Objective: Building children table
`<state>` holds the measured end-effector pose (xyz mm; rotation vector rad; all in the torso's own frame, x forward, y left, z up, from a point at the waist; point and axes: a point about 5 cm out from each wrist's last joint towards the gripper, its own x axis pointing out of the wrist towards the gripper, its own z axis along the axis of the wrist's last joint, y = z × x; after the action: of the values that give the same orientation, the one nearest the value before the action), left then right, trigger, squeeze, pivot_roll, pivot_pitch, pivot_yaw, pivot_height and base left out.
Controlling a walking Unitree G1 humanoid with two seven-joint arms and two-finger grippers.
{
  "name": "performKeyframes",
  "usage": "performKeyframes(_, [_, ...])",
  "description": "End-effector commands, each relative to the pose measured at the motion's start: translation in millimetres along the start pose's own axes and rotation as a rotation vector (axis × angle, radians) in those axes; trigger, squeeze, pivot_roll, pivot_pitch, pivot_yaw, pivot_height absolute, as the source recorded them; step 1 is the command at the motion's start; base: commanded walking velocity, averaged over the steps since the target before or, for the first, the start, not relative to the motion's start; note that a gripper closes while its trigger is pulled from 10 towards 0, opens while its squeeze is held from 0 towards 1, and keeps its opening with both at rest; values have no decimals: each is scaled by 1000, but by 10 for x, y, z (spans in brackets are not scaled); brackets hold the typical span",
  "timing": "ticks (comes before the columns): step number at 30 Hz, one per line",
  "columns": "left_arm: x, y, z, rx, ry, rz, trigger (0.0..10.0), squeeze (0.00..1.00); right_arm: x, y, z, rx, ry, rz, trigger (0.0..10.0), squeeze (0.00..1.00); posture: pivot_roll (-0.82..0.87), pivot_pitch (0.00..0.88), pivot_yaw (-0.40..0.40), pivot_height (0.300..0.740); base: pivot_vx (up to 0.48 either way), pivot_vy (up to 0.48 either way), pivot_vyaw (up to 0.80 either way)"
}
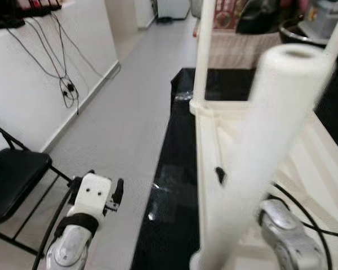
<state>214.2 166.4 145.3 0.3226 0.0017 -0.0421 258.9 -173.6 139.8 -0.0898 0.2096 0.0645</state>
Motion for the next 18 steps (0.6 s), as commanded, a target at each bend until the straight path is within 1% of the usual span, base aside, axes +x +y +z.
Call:
performKeyframes(1, [-13, 26, -56, 23, 31, 3, 10000, 0, -2, 52, -41, 12, 24, 10, 10000, 0, -30, 106, -16, 740, 0, 480, 0])
performKeyframes(3, [-11, 28, -54, 21, 28, 3, 10000, 0, -1, 53, -38, 17, 28, 3, 10000, 0, -30, 107, -15, 740, 0, 480, 0])
performKeyframes(18, [-13, 23, -41, 31, 15, -5, 10000, 0, 16, 63, -21, 33, 33, -21, 10000, 0, -30, 109, -16, 740, 0, 0, 0])
